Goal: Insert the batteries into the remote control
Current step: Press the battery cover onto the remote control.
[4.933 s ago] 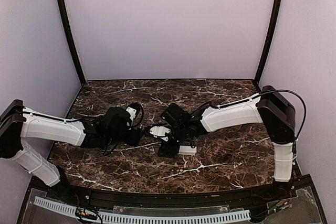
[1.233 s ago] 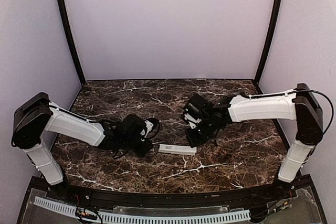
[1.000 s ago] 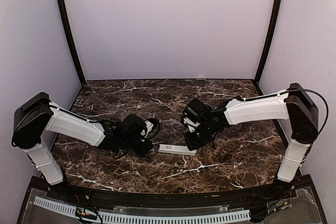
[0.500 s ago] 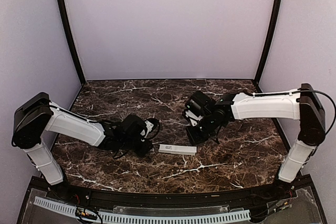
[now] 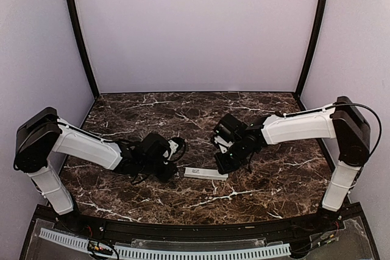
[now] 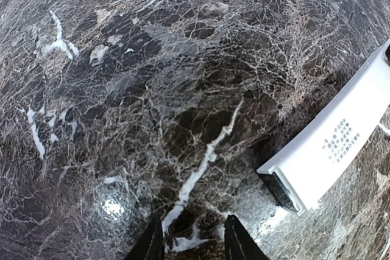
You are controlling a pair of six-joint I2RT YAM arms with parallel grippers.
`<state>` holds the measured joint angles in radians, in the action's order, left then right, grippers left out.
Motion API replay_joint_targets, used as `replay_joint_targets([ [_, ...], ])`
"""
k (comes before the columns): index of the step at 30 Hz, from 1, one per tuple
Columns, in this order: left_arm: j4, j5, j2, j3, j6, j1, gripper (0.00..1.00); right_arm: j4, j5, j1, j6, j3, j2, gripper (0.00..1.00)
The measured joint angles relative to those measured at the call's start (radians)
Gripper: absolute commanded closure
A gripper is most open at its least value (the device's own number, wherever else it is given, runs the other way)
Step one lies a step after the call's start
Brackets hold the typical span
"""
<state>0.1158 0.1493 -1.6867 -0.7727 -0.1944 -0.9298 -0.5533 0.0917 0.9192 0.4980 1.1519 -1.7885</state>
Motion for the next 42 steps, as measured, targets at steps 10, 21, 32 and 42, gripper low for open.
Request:
replay_joint_targets([
  [10,0.000,0.000,0.000,0.000,0.000,-0.002,0.66,0.008,-0.002,-0.006,0.005,0.007,-0.005,1.00],
  [21,0.004,-0.012,0.000,-0.006,0.001,-0.004,0.69,-0.153,-0.119,-0.006,0.040,0.053,0.110,1.00],
  [32,0.018,-0.047,-0.002,-0.008,0.001,-0.005,0.81,-0.330,-0.226,0.003,0.088,0.093,-0.060,1.00],
  [42,0.019,-0.065,-0.011,-0.010,0.000,-0.005,0.86,-0.396,-0.257,0.056,0.087,0.185,-0.174,1.00],
])
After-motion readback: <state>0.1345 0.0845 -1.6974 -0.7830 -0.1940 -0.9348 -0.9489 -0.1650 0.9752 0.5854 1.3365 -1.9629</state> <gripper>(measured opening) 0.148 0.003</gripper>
